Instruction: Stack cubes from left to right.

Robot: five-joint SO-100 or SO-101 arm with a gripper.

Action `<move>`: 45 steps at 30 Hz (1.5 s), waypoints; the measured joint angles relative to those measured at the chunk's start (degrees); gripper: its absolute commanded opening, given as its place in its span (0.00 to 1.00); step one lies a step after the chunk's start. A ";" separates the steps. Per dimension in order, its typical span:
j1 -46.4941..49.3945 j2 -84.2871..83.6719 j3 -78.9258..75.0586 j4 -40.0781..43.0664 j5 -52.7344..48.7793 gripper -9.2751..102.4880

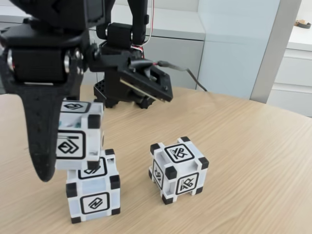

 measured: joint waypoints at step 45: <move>-4.66 -2.46 -0.09 0.00 -11.51 0.42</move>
